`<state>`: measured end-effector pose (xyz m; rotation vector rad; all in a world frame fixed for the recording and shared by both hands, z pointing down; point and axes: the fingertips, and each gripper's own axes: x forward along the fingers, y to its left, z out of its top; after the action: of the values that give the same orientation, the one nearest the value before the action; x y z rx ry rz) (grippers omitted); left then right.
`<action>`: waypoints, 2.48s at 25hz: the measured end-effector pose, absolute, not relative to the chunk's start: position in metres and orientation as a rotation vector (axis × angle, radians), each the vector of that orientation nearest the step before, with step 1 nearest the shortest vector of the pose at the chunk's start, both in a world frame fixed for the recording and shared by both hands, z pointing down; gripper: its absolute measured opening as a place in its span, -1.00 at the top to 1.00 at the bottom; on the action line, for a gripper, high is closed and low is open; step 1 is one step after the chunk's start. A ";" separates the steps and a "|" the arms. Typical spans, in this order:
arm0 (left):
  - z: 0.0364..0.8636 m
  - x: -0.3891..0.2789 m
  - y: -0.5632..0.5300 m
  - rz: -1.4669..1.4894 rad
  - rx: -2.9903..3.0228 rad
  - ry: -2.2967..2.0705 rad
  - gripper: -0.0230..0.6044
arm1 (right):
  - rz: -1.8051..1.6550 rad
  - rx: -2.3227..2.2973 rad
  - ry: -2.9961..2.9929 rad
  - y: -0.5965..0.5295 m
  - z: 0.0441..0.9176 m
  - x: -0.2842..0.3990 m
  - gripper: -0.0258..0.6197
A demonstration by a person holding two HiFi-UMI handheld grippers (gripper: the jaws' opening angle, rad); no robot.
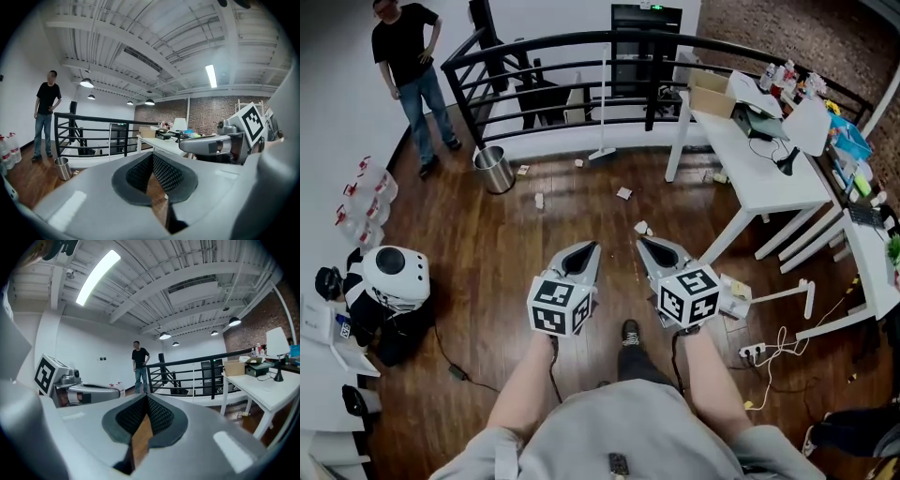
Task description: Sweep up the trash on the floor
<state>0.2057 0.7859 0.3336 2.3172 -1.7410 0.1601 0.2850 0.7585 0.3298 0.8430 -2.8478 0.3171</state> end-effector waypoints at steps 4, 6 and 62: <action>0.331 0.195 0.712 0.168 2.311 -1.774 0.90 | 0.335 0.797 -2.899 0.680 0.327 0.266 0.92; 0.326 0.190 0.678 0.183 2.306 -1.782 0.90 | 0.337 0.768 -2.920 0.644 0.320 0.256 0.92; 0.363 -0.141 -0.141 0.280 2.293 -1.731 0.90 | 0.325 0.763 -2.793 -0.178 0.361 -0.088 0.92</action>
<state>-0.1409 -0.1413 0.3630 2.2929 -1.7311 0.2796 -0.0881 -0.1783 0.3606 0.7634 -2.7933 0.3250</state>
